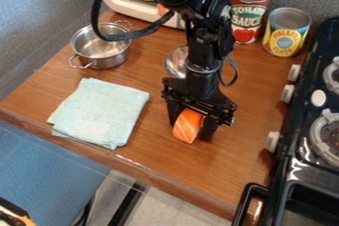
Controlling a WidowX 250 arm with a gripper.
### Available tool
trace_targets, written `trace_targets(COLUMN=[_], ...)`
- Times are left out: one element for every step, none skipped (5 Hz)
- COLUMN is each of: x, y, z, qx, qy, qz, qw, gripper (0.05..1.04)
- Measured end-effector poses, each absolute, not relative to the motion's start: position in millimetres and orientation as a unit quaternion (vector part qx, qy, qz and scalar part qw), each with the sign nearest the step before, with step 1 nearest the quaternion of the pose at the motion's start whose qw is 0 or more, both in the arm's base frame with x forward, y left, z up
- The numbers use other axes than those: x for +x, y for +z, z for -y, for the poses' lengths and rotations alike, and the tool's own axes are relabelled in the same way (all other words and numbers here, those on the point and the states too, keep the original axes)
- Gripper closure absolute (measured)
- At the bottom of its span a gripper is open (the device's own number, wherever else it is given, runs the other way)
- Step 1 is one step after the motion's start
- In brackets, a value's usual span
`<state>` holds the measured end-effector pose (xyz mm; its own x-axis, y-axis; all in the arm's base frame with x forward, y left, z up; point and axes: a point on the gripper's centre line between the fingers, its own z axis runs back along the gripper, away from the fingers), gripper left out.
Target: Put the orange object on the right side of the table.
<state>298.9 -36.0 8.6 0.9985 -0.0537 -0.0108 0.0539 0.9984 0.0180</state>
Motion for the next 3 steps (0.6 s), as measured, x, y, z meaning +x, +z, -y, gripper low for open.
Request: trace_targets(x=[298,295,292], y=[38,79,106], z=[39,36,23], qx=[-0.003,-0.011,-0.015], qy=[-0.032,-0.033,-0.018], qz=[0.025,0.072,0.101], qw=[0.999,0.997,0.995], gripper=[0.073,0.077,0.083])
